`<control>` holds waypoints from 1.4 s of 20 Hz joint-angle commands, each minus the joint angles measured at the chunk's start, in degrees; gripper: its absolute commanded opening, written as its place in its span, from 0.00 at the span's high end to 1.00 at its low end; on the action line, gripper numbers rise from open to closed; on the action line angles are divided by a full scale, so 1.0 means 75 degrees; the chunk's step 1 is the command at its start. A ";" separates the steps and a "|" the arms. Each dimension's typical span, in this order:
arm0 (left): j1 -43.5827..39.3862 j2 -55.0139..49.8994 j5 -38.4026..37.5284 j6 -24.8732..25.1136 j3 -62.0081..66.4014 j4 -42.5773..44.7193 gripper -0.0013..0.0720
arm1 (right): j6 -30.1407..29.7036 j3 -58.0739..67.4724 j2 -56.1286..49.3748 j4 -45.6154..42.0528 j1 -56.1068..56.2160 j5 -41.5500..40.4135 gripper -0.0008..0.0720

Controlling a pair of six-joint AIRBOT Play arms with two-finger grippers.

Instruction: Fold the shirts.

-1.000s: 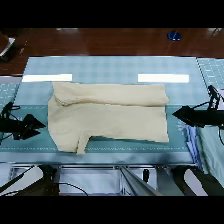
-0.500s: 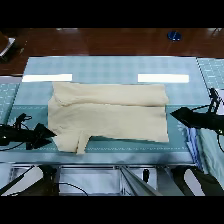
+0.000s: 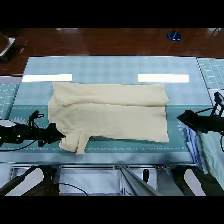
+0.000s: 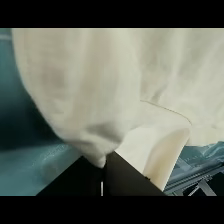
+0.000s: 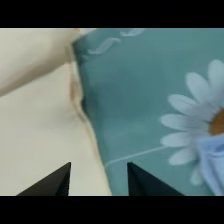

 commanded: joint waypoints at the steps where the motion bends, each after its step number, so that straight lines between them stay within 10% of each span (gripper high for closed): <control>1: -0.0152 0.0006 0.0560 0.0012 0.0172 -0.0085 0.95 | 0.0233 -0.0009 -0.0574 -0.1341 -0.0248 0.1673 0.43; 17: -0.0160 0.0006 0.0463 0.0012 0.0221 -0.0085 0.95 | -0.0353 -0.0178 -0.2862 0.1335 0.1040 0.0670 0.43; 18: -0.0160 0.0006 0.0437 0.0012 0.0227 -0.0085 0.95 | -0.0452 -0.0175 -0.2862 0.1565 0.1064 0.0542 0.51; 20: -0.0160 0.0006 0.0370 0.0087 0.0321 -0.0093 0.95 | -0.1233 -0.0169 -0.2862 0.2098 0.1067 0.0621 0.97; 28: -0.0498 -0.0087 0.0428 0.0335 0.2987 -0.1448 0.95 | -0.1495 0.1798 -0.2946 0.2623 0.1067 0.0962 0.96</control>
